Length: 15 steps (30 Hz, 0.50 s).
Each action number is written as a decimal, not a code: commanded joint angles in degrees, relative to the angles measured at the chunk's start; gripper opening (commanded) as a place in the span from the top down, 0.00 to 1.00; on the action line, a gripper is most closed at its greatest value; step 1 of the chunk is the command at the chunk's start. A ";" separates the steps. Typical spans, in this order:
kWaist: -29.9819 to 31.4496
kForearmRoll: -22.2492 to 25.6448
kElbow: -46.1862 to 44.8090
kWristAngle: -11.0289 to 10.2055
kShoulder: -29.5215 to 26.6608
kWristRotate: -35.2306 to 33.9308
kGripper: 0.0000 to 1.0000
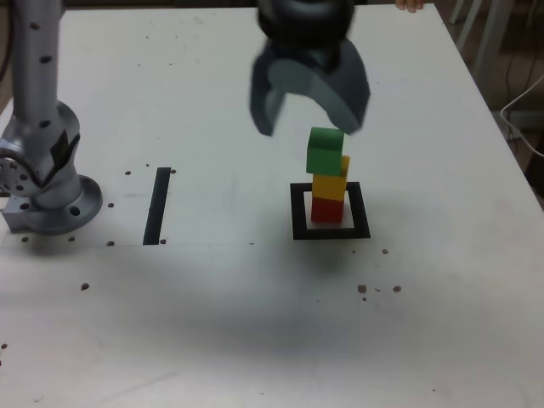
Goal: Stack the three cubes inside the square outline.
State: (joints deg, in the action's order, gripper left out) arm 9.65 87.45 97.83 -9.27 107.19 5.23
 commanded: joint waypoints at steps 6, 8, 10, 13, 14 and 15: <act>-0.15 0.24 -7.98 1.06 -9.36 0.21 0.00; -0.42 -0.08 -10.95 1.25 -11.11 0.22 0.00; -0.88 -0.66 -14.34 1.36 -12.70 0.22 0.00; -1.92 -2.39 -20.02 1.36 -14.99 0.22 0.00; -2.36 -3.20 -22.00 1.35 -15.75 0.24 0.01; -2.83 -4.13 -23.96 1.34 -16.53 0.27 0.01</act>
State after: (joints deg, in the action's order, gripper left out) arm 7.72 84.59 76.80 -7.94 92.24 5.39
